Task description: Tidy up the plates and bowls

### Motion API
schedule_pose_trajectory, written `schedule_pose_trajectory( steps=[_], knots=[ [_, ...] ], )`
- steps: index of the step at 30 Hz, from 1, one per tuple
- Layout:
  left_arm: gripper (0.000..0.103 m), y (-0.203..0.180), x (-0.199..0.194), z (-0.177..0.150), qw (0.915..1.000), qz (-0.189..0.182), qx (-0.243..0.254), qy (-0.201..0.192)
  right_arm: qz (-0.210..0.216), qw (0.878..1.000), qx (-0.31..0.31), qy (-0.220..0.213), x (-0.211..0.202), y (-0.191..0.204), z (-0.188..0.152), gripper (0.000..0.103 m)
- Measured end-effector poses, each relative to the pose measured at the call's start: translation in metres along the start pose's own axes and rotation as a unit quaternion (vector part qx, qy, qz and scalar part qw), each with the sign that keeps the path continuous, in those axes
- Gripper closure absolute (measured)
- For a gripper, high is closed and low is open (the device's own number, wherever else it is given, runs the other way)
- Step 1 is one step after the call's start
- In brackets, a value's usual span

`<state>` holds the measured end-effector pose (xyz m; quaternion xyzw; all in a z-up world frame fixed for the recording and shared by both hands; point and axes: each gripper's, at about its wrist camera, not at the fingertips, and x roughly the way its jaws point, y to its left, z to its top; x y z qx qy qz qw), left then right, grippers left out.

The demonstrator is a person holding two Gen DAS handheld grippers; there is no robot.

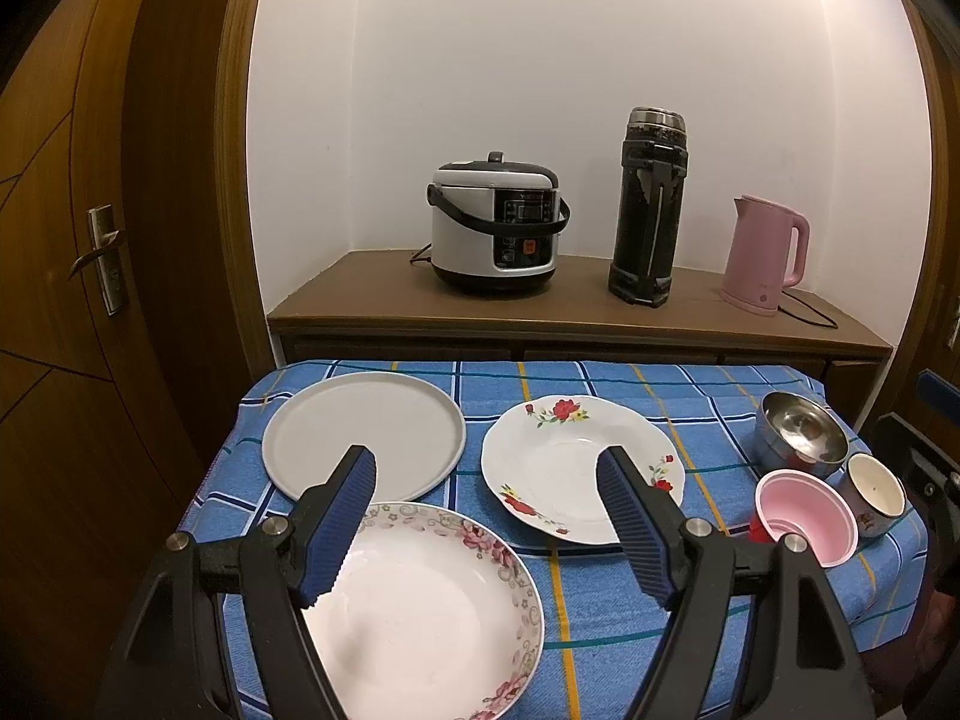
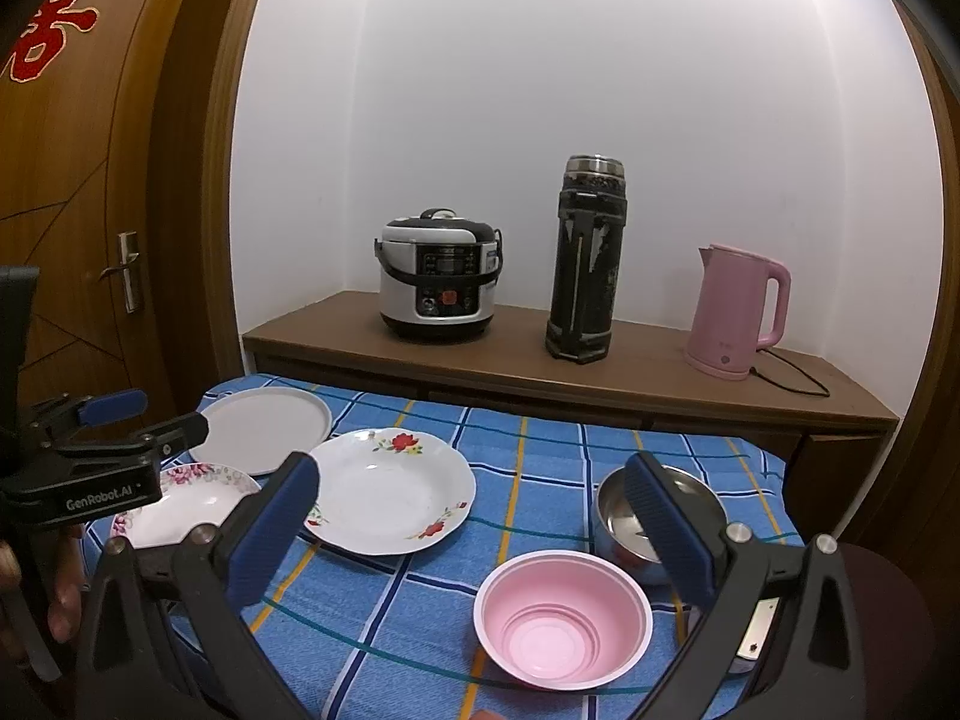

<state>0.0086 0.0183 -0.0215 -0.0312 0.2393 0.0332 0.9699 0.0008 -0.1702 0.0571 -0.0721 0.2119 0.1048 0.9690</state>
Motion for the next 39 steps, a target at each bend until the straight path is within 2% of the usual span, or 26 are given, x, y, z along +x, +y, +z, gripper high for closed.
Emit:
schedule_pose_trajectory(
  steps=[14, 26, 31, 39],
  knots=[
    [0.025, 0.001, 0.001, 0.000, 1.0000, 0.003, 0.002, 0.000, 0.019, 1.000, 0.003, 0.009, 0.009, 0.006, 0.005, 0.000],
    [0.025, 0.030, 0.008, -0.009, 0.9995, 0.015, -0.023, 0.016, 0.059, 0.998, -0.012, 0.036, 0.034, 0.037, 0.002, 0.001],
    [0.025, 0.047, 0.007, -0.020, 0.9989, 0.032, -0.027, 0.020, 0.081, 0.995, -0.019, 0.058, 0.050, 0.053, -0.004, 0.009],
    [0.025, 0.082, 0.017, -0.046, 0.9956, 0.049, -0.061, 0.051, 0.128, 0.986, -0.039, 0.101, 0.079, 0.083, -0.020, 0.026]
  ],
)
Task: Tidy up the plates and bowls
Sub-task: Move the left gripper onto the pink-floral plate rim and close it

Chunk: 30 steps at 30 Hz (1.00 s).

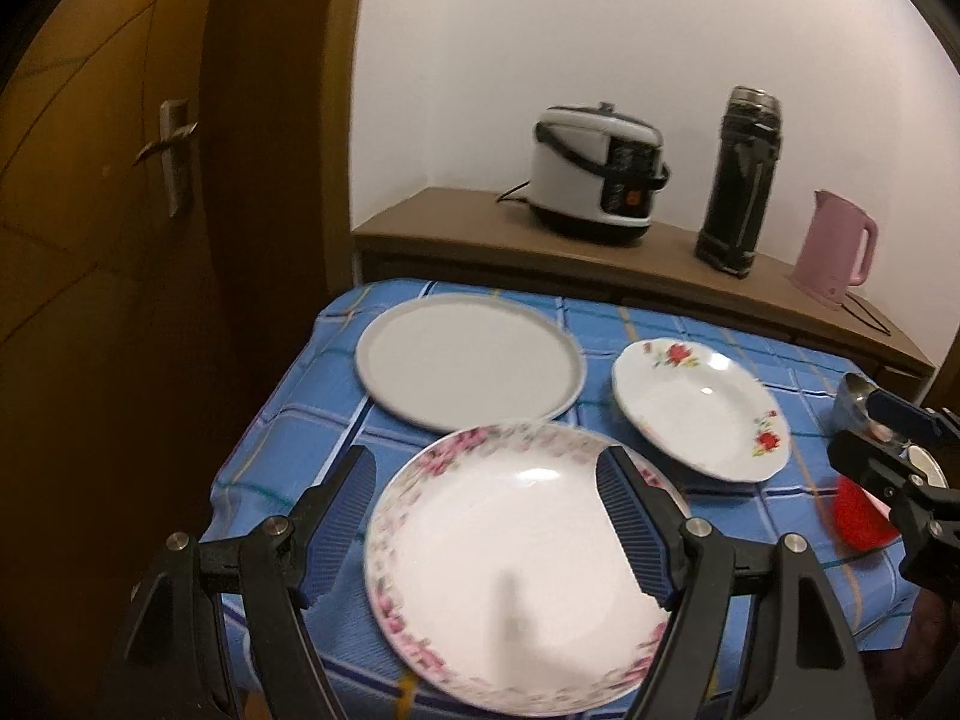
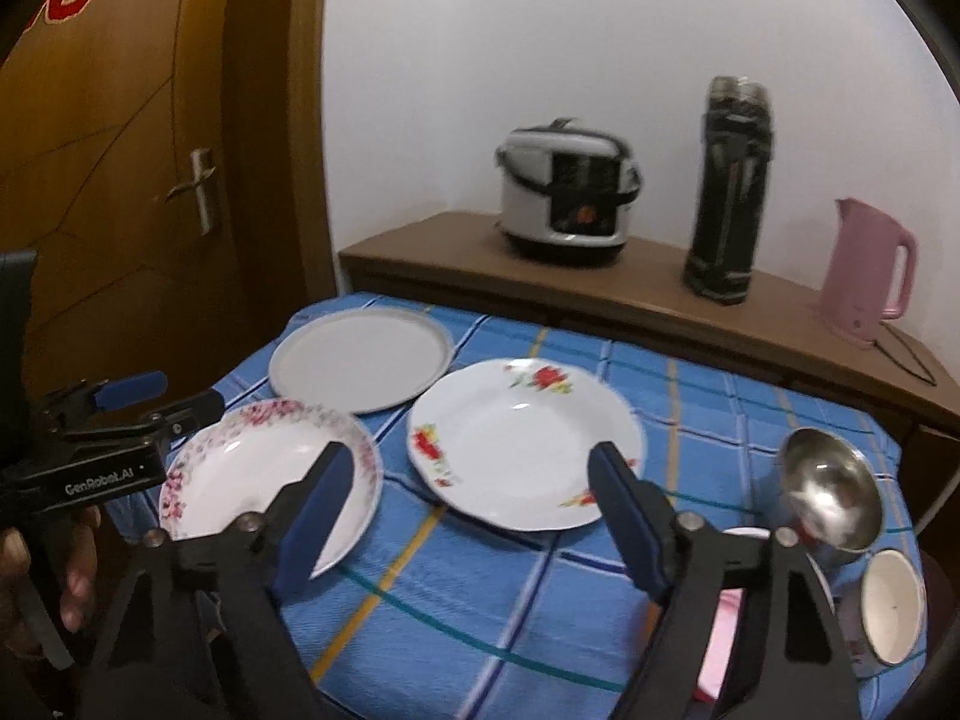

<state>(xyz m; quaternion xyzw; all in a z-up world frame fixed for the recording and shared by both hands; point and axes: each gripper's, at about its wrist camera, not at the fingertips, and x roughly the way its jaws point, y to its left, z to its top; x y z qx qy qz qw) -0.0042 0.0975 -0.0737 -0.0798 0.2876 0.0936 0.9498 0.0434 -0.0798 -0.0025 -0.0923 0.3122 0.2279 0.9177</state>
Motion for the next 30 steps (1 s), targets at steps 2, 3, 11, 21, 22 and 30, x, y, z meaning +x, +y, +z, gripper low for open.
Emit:
schedule_pose_trajectory(
  steps=[2, 3, 11, 21, 22, 30],
  knots=[
    [0.025, 0.008, 0.004, -0.006, 0.9999, 0.008, -0.005, 0.007, 0.010, 1.000, -0.009, 0.014, 0.012, 0.009, -0.002, 0.030],
    [0.025, 0.012, 0.006, -0.007, 0.9999, 0.010, -0.008, 0.009, 0.015, 1.000, -0.012, 0.020, 0.017, 0.012, -0.003, 0.032],
    [0.028, 0.035, 0.021, -0.021, 0.9993, 0.017, -0.020, 0.026, 0.035, 0.996, -0.028, 0.075, 0.061, 0.031, -0.015, 0.052],
    [0.057, 0.045, 0.034, -0.031, 0.9985, -0.002, -0.029, 0.048, 0.040, 0.992, -0.036, 0.112, 0.090, 0.041, -0.025, 0.066],
    [0.058, 0.046, 0.035, -0.032, 0.9984, -0.003, -0.029, 0.049, 0.041, 0.992, -0.036, 0.115, 0.092, 0.041, -0.026, 0.068],
    [0.072, 0.047, 0.041, -0.037, 0.9978, -0.011, -0.033, 0.057, 0.052, 0.990, -0.040, 0.127, 0.101, 0.048, -0.031, 0.084]
  ],
)
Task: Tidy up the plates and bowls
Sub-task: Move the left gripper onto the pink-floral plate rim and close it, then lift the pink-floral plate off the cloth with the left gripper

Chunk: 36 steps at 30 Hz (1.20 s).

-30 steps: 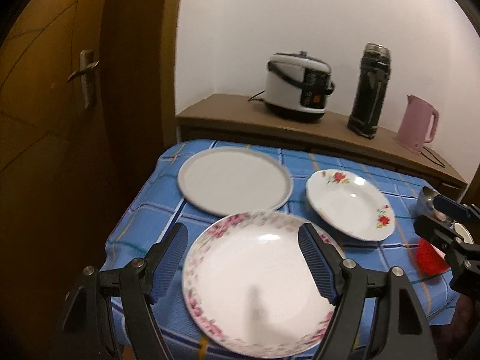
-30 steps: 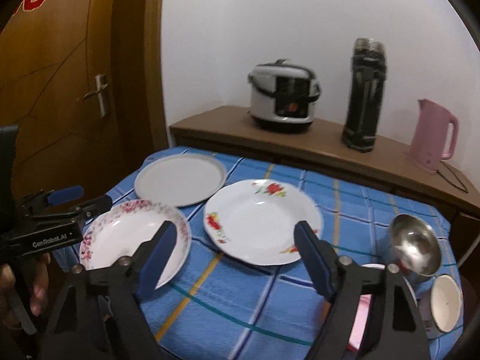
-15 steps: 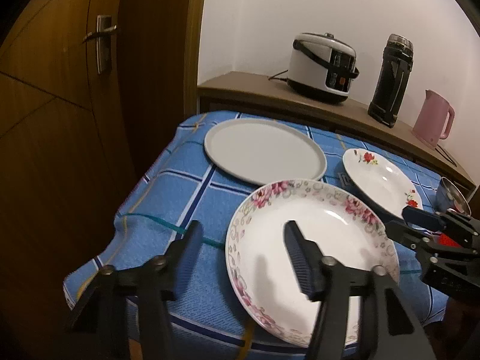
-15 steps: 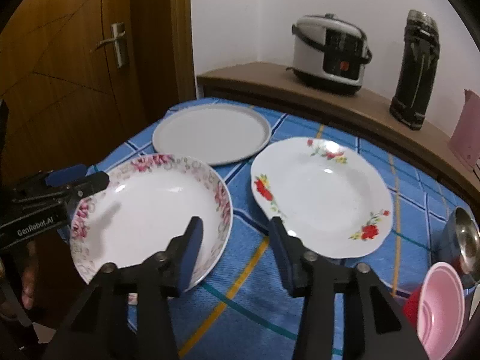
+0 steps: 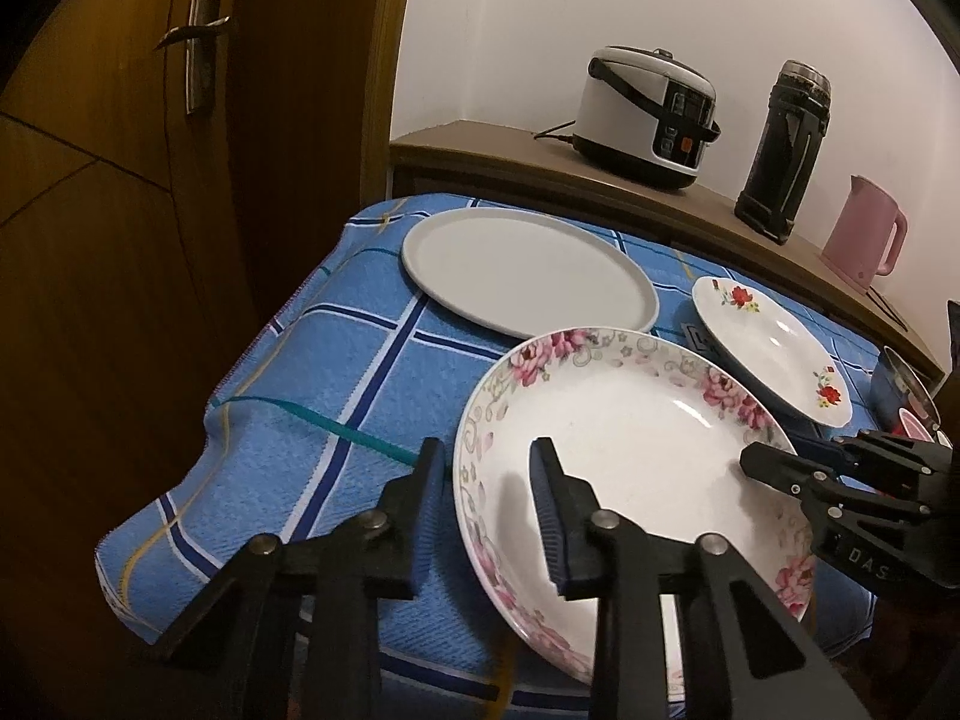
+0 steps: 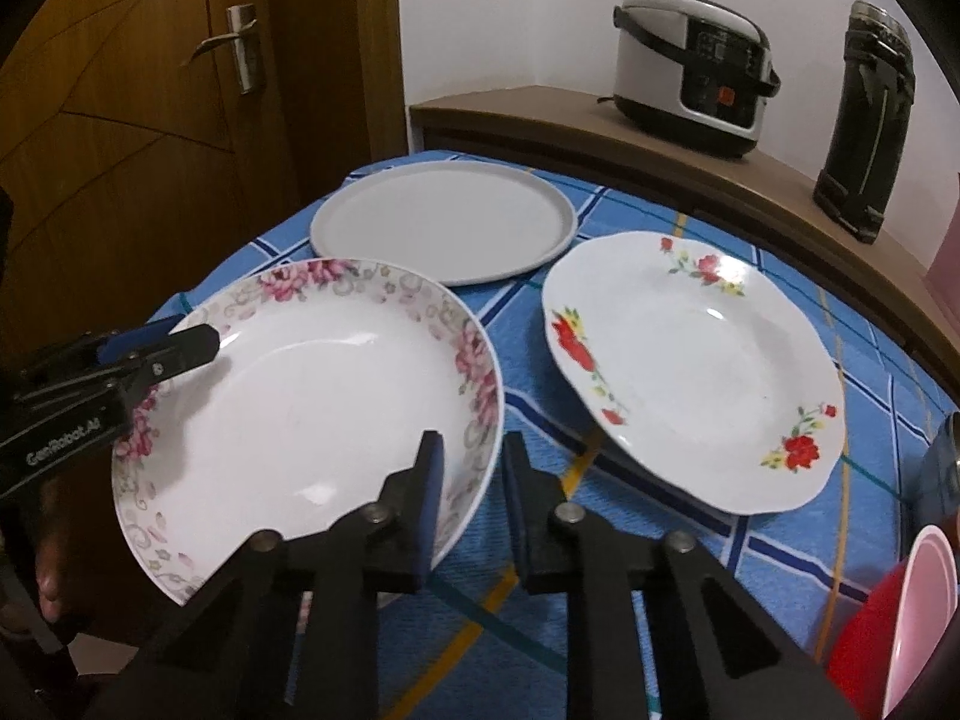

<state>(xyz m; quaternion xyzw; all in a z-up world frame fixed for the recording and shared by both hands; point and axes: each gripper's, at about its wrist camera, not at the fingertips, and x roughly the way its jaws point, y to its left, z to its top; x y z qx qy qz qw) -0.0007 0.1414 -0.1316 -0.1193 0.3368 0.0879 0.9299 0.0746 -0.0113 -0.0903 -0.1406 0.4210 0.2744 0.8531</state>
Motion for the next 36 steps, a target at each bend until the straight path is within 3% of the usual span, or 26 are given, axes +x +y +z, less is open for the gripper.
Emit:
schedule_pose_trajectory(
  steps=[11, 14, 36],
  knots=[
    [0.073, -0.003, 0.005, -0.005, 1.0000, 0.004, -0.001, 0.003, 0.008, 1.000, 0.005, -0.008, -0.001, 0.000, -0.002, 0.087],
    [0.080, -0.001, 0.008, -0.007, 0.9998, 0.007, -0.012, 0.011, 0.003, 1.000, 0.001, -0.011, -0.001, 0.003, -0.002, 0.087],
    [0.080, -0.001, -0.003, -0.005, 0.9996, -0.002, -0.026, -0.009, 0.001, 0.999, 0.000, -0.040, -0.016, 0.002, -0.001, 0.088]
  ],
)
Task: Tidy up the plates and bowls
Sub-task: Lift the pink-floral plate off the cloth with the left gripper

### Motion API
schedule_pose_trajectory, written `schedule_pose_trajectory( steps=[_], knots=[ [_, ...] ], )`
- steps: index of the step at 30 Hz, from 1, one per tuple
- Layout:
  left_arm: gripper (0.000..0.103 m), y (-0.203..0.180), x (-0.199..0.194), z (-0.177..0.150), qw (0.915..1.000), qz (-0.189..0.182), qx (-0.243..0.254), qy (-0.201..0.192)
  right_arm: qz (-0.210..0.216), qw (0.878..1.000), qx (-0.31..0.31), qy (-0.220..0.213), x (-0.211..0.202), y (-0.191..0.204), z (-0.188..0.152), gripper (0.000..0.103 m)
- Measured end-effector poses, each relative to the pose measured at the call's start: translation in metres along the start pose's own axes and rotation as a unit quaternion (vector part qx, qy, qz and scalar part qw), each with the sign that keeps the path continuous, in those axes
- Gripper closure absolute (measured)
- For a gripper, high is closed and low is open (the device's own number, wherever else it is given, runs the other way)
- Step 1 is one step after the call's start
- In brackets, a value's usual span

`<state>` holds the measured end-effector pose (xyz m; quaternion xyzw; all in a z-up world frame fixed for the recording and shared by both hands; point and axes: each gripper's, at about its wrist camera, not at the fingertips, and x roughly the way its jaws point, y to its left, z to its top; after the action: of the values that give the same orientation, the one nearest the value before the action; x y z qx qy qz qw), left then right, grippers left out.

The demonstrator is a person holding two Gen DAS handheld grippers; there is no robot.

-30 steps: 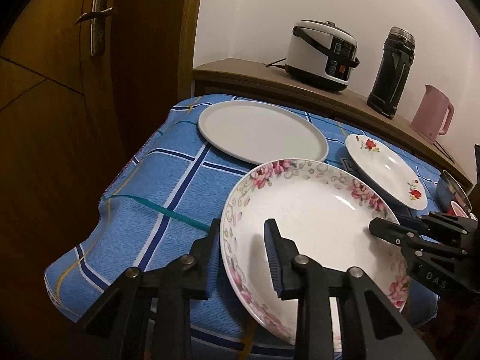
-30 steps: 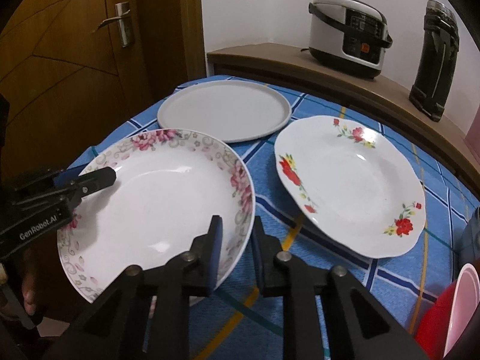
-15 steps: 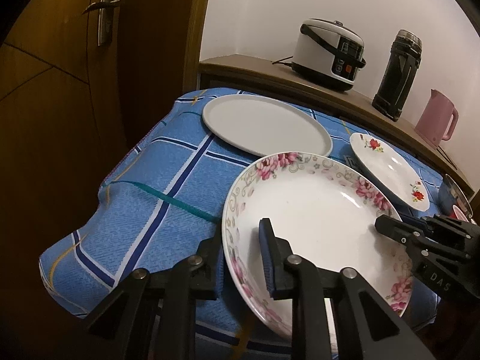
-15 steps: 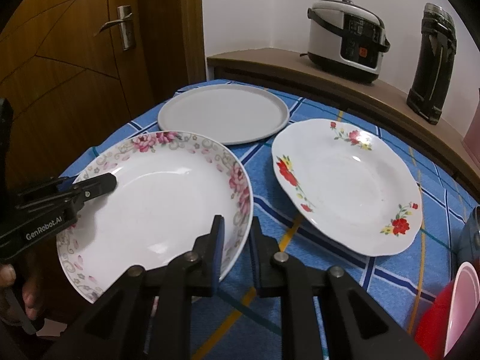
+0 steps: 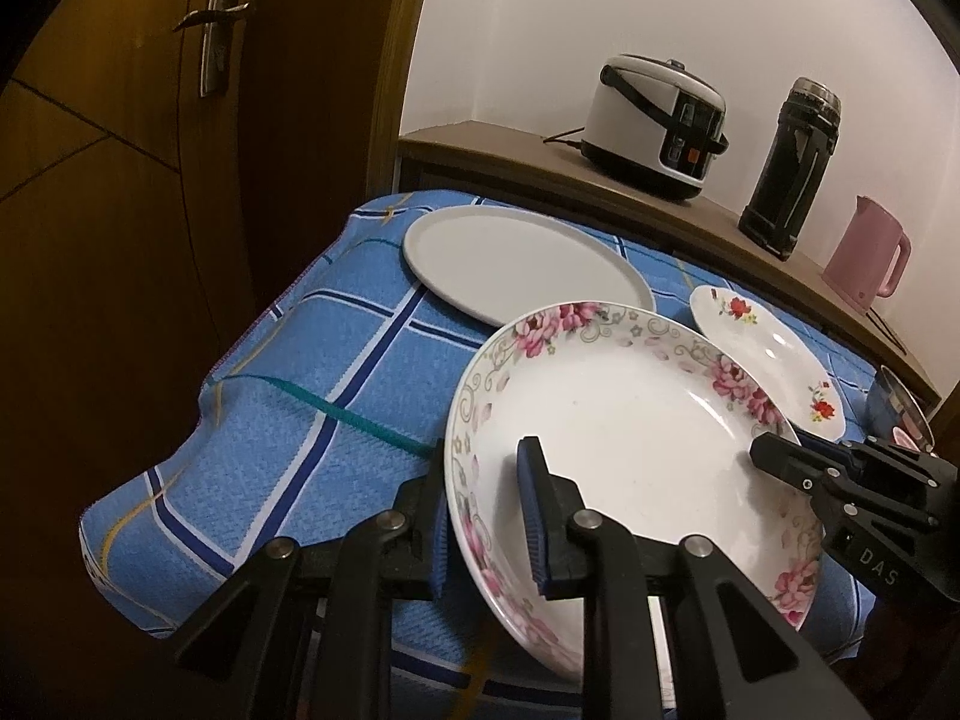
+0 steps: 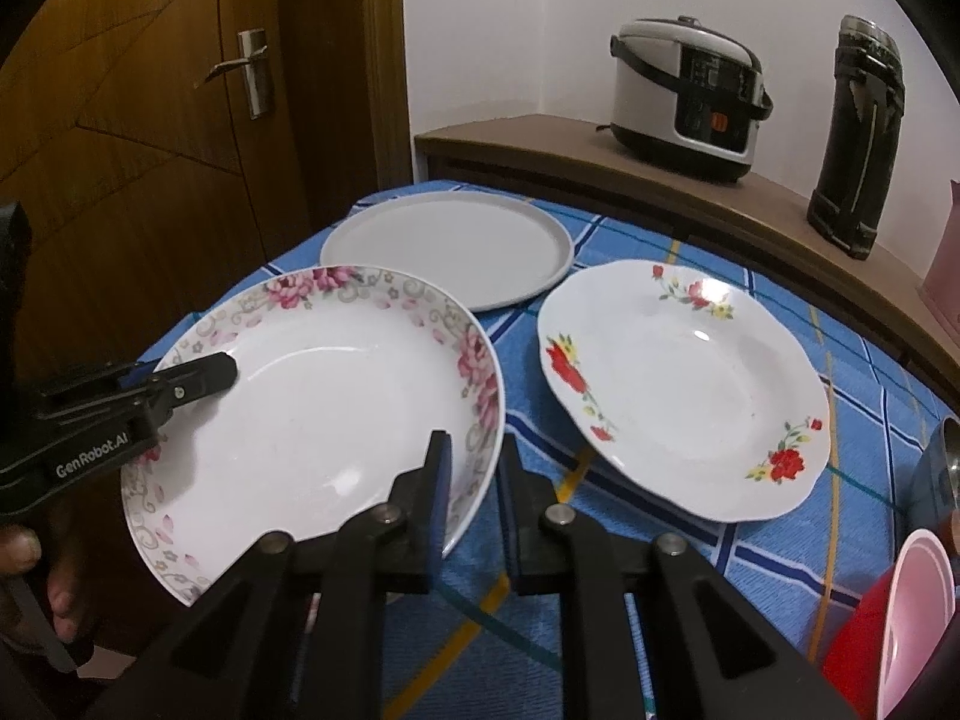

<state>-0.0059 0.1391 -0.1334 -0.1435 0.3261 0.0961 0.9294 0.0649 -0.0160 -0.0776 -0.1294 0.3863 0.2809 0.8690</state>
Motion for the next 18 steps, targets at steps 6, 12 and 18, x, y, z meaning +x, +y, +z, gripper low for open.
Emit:
schedule_pose_trajectory(
  steps=[6, 12, 18],
  knots=[
    [0.080, -0.001, -0.007, 0.007, 0.9999, 0.000, -0.001, -0.013, 0.000, 1.000, 0.000, -0.013, -0.007, 0.002, 0.005, 0.089],
    [0.081, -0.002, -0.015, 0.019, 0.9993, -0.002, 0.000, -0.036, -0.001, 0.999, -0.003, -0.039, -0.016, 0.002, 0.014, 0.088],
    [0.081, -0.004, -0.024, 0.040, 0.9975, 0.000, 0.003, -0.070, -0.005, 0.998, -0.009, -0.063, -0.022, 0.002, 0.033, 0.088]
  ],
)
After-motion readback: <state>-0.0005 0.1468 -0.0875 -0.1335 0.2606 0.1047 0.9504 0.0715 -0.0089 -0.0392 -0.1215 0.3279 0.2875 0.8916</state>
